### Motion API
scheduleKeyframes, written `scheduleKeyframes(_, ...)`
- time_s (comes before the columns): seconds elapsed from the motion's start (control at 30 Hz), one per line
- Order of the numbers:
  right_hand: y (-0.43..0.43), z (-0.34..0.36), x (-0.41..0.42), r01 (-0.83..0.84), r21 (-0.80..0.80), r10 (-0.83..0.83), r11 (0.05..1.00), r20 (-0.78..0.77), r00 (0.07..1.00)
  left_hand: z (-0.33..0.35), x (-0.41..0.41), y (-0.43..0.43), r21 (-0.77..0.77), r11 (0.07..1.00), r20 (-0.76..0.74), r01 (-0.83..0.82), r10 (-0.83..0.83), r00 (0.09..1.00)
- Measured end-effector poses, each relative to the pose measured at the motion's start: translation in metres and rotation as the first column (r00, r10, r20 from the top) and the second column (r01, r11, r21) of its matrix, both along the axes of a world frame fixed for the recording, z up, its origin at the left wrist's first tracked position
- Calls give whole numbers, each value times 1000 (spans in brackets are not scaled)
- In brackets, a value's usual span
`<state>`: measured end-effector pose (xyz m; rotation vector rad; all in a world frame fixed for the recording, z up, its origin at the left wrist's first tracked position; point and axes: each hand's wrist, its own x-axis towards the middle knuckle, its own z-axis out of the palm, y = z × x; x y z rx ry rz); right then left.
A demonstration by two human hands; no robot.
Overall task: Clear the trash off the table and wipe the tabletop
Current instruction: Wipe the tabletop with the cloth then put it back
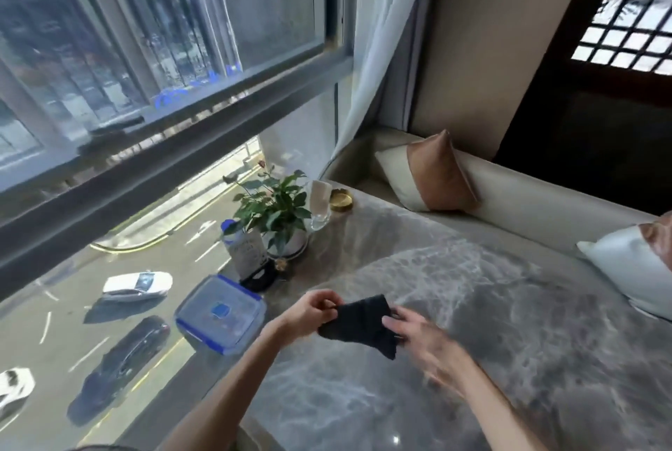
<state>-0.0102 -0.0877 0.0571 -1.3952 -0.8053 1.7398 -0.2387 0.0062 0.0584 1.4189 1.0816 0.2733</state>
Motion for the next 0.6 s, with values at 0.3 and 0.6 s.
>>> scheduleKeyframes(0.3, 77, -38, -35, -242, -18, 216, 970, 520, 827, -15, -16, 79, 171, 919, -373, 354, -272, 887)
scheduleKeyframes(0.6, 228, -46, -35, 9, -3, -2, 1000, 850, 526, -50, 20, 243, 471, 626, -635, 621, -249, 732)
